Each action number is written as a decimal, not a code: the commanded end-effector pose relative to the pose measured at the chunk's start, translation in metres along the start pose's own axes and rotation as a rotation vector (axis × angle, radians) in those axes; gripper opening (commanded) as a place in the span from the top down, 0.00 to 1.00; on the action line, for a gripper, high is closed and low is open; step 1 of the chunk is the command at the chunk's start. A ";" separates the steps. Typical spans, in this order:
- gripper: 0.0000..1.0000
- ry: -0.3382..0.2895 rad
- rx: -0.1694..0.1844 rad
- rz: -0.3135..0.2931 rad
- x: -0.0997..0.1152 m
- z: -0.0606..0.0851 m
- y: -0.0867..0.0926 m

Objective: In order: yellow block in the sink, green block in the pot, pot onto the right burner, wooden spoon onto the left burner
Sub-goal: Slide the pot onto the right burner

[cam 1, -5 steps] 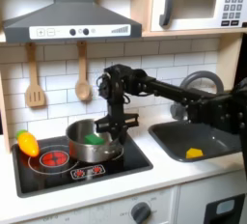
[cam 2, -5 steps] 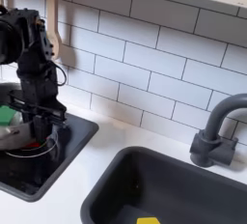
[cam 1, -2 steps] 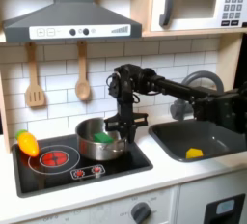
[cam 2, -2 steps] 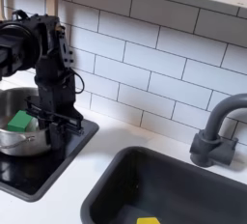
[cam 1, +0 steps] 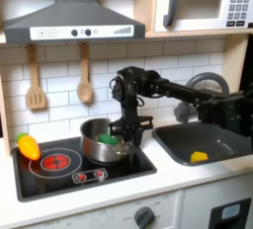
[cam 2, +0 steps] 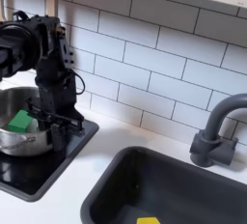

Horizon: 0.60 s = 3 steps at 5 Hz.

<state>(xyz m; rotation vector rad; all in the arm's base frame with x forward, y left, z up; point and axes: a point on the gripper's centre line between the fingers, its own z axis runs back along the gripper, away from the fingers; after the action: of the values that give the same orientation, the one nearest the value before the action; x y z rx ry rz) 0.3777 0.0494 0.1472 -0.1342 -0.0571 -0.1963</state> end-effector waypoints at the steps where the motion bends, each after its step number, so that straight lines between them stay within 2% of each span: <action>1: 0.00 -0.063 -0.005 0.024 0.000 0.025 0.004; 3: 0.00 -0.173 -0.003 0.025 -0.003 0.069 0.004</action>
<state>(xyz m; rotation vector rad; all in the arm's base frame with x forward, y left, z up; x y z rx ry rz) 0.3722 0.0608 0.2152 -0.1560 -0.2294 -0.1636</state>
